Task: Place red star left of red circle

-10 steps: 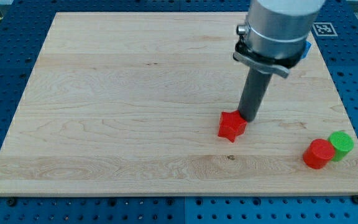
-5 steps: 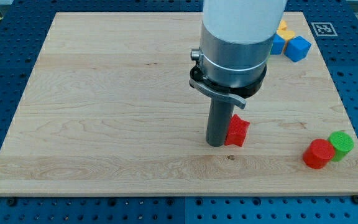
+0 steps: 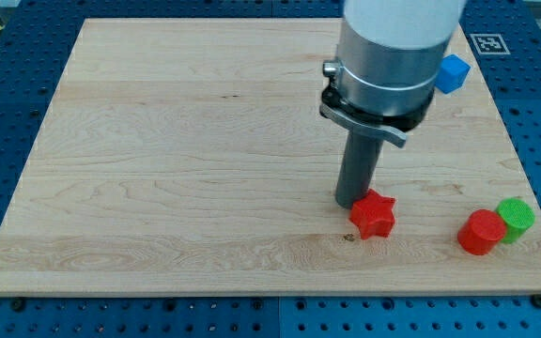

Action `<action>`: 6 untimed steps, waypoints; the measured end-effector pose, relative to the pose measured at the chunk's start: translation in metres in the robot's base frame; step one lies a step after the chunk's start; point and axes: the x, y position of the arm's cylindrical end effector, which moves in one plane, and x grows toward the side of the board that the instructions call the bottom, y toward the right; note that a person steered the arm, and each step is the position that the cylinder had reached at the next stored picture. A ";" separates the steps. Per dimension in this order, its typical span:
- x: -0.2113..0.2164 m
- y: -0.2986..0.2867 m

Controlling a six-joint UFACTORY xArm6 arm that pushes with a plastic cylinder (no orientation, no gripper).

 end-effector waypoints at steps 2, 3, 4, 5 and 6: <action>0.005 -0.001; 0.010 0.003; 0.017 0.006; 0.016 0.006; -0.003 -0.025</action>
